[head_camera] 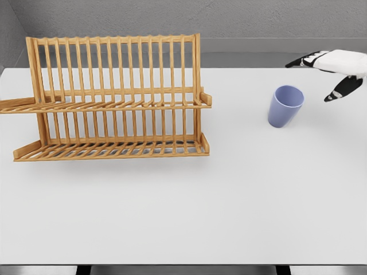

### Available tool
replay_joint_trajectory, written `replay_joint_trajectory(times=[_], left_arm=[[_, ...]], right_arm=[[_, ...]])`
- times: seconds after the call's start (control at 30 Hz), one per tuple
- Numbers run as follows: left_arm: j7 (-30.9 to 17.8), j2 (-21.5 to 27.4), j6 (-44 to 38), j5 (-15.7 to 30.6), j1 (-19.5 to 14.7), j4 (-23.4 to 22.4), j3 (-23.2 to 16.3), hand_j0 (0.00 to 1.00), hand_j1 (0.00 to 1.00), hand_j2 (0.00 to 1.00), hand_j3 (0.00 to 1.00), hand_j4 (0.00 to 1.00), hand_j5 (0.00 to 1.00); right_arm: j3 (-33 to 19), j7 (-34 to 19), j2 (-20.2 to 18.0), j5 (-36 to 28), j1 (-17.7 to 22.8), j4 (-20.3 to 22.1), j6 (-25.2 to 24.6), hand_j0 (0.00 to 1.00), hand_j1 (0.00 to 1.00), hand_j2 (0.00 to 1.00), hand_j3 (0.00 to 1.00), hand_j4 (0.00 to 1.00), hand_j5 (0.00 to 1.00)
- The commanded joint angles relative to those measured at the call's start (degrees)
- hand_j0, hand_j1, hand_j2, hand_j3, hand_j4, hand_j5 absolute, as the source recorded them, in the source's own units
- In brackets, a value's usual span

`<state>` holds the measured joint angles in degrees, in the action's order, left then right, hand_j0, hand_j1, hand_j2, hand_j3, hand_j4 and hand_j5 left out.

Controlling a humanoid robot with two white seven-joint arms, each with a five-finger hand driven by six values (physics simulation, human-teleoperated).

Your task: Right arm put cup on second shelf

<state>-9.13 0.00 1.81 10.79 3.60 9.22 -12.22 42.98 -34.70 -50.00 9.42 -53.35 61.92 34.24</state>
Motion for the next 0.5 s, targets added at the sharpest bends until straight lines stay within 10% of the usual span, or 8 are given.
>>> replay_joint_trajectory(times=[0.0, 0.47], left_arm=[[0.0, 0.0, 0.0, 0.0, 0.0, 0.0, 0.0, 1.0, 1.0, 1.0, 1.0, 1.0, 1.0], [0.0, 0.0, -0.1, 0.0, 0.0, 0.0, 0.0, 1.0, 1.0, 1.0, 1.0, 1.0, 1.0]], right_arm=[[3.0, -0.3, 1.9, -0.3, 0.0, -3.3, -0.1, 1.0, 1.0, 1.0, 1.0, 1.0, 1.0], [7.7, -0.3, 7.2, 0.5, -3.3, -9.1, -0.1, 1.0, 1.0, 1.0, 1.0, 1.0, 1.0]])
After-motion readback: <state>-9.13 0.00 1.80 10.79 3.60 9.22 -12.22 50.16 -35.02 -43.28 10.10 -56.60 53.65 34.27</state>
